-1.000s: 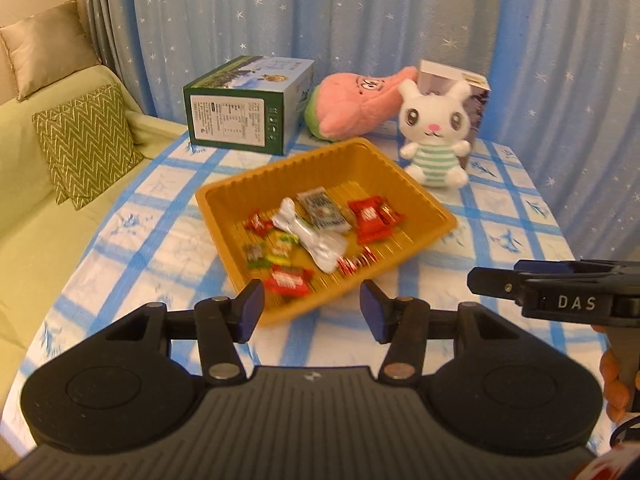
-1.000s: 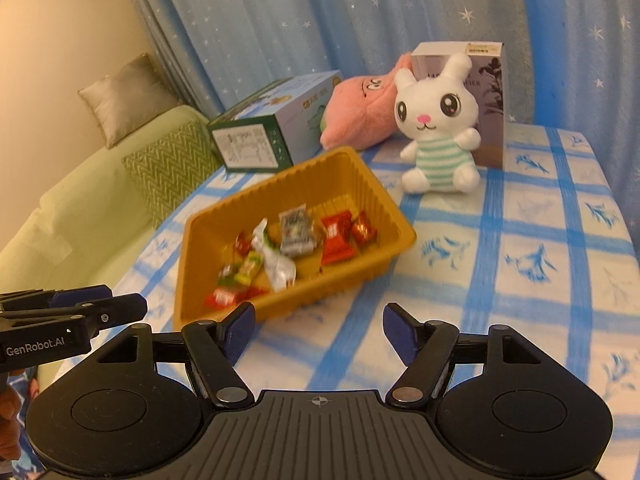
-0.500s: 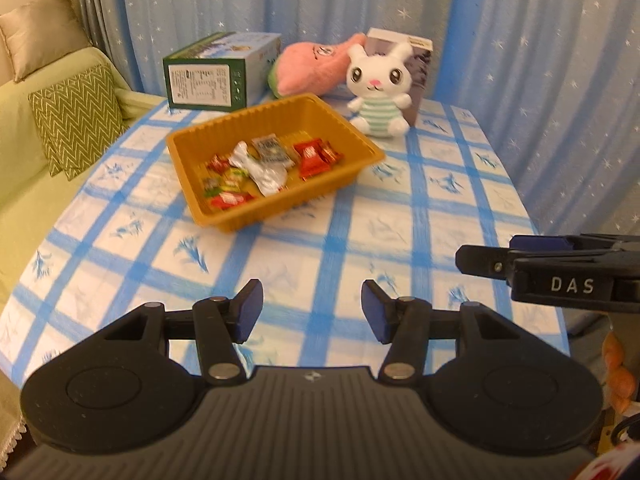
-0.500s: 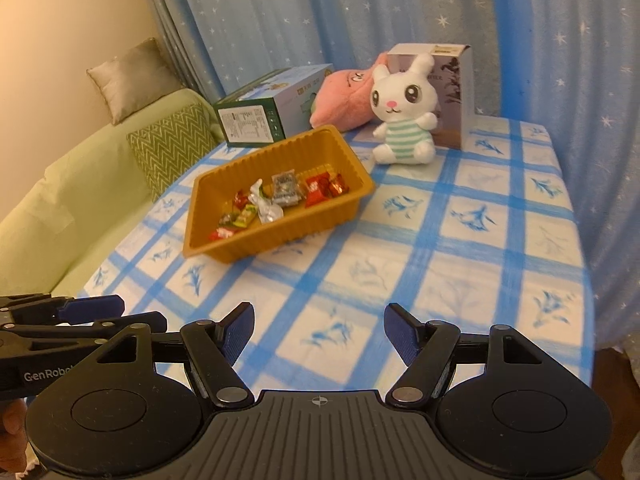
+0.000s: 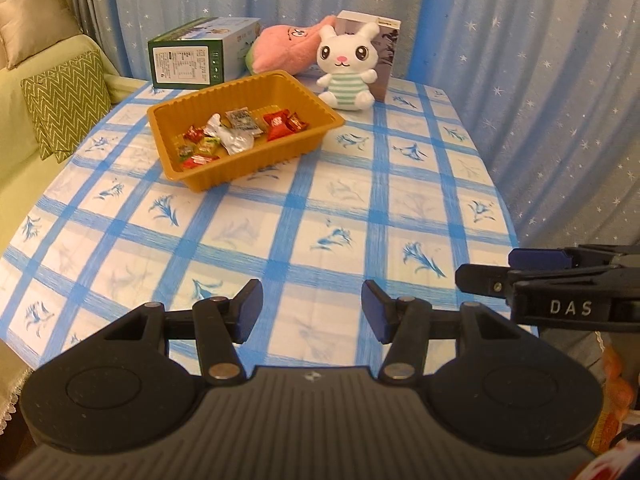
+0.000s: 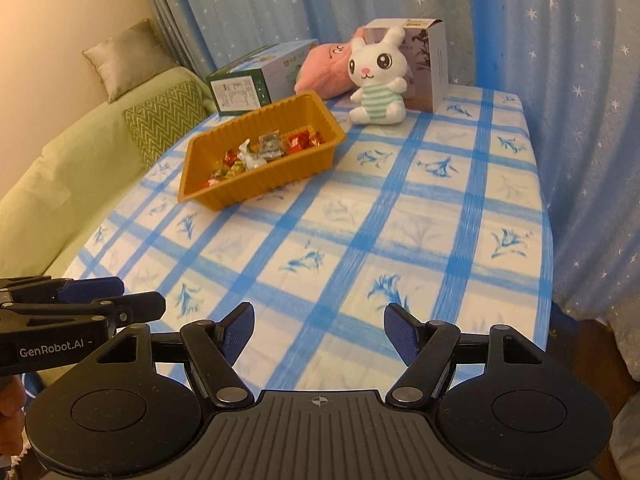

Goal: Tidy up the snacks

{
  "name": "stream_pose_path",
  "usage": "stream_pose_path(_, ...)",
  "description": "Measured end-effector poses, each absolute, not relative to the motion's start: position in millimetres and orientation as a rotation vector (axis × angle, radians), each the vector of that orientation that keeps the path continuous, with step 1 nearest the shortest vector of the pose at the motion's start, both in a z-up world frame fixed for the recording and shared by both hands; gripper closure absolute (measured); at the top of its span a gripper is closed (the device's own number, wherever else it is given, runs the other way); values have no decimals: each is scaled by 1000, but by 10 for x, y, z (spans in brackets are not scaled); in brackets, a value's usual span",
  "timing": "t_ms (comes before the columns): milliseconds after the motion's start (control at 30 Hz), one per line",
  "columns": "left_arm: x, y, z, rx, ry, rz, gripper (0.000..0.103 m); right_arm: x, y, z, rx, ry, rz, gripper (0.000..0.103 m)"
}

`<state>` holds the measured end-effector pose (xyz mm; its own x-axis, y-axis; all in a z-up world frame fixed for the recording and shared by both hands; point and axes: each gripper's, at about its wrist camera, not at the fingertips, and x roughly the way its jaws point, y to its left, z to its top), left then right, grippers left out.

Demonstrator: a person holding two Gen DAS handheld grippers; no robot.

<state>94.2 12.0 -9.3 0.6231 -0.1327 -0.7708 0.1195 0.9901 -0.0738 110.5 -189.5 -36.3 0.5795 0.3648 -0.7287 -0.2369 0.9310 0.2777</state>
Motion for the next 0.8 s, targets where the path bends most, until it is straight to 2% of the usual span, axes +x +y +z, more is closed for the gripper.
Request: stream_pose_path(800,777,-25,-35,-13,864,-141,50,931,-1989,-317,151,870,377,31)
